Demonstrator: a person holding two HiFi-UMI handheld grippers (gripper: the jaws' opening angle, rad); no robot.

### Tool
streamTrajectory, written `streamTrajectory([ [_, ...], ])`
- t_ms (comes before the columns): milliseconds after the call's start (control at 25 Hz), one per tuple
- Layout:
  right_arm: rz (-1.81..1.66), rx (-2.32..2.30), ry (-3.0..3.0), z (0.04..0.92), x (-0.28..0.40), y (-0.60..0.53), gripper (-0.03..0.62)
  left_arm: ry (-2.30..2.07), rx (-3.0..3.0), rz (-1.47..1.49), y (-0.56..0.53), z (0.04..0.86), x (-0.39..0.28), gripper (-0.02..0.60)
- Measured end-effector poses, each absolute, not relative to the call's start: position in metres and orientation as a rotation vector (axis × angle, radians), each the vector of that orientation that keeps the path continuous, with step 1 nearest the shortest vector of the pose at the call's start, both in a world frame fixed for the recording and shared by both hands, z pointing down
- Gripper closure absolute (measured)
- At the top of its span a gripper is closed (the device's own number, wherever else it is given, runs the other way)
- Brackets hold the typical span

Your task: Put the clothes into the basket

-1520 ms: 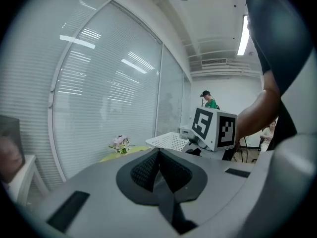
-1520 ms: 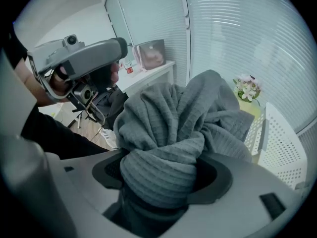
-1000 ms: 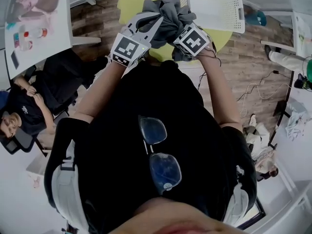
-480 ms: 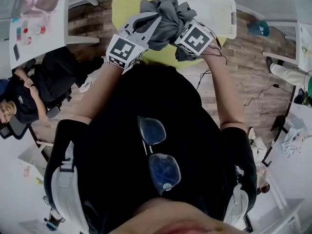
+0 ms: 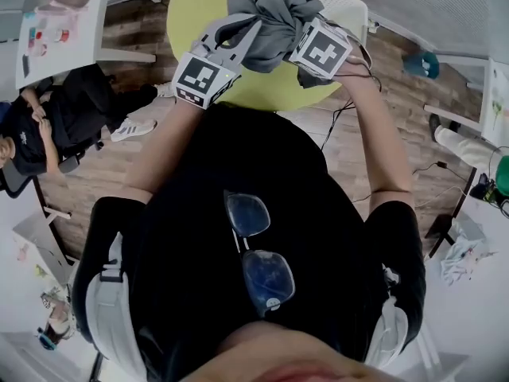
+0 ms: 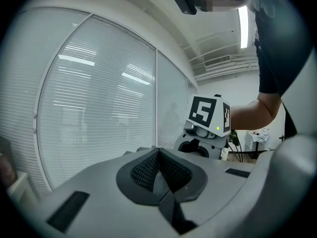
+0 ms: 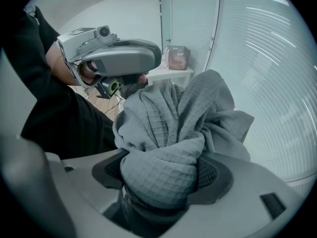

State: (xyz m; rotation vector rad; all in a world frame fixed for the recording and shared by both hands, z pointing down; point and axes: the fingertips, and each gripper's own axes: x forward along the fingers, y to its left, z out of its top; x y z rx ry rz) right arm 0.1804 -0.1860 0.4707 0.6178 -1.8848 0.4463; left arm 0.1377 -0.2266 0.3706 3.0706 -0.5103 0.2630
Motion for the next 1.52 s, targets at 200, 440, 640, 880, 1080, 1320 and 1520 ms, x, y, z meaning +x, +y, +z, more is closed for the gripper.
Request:
streamTrajectory([
  [200,0.335,0.554,-1.852,0.467,0.219,-0.199,0.236,-0.598,3.045,0.256,-0.23,0.373,0.163,0.572],
  [440,0.227,0.497,-1.817,0.475,0.244,-0.223,0.235,-0.65,3.015,0.27,-0.241,0.381,0.177,0.572],
  [640,0.172,0.443,-1.809,0.494,0.25,-0.239,0.235,-0.637,3.008,0.286,-0.253,0.395,0.184,0.572],
  [880,0.119,0.369,-1.755,0.535,0.259,-0.25,0.235,-0.621,2.965,0.32,-0.272,0.423,0.188,0.572],
  [1080,0.163,0.317,-1.724,0.573,0.266,-0.249,0.236,-0.587,2.941,0.332,-0.283,0.443,0.193,0.572],
  [1320,0.208,0.288,-1.693,0.606,0.269,-0.245,0.237,-0.531,2.923,0.352,-0.285,0.465,0.199,0.571],
  [1520,0.265,0.274,-1.694,0.627,0.27,-0.238,0.235,-0.497,2.895,0.372,-0.28,0.48,0.207,0.572],
])
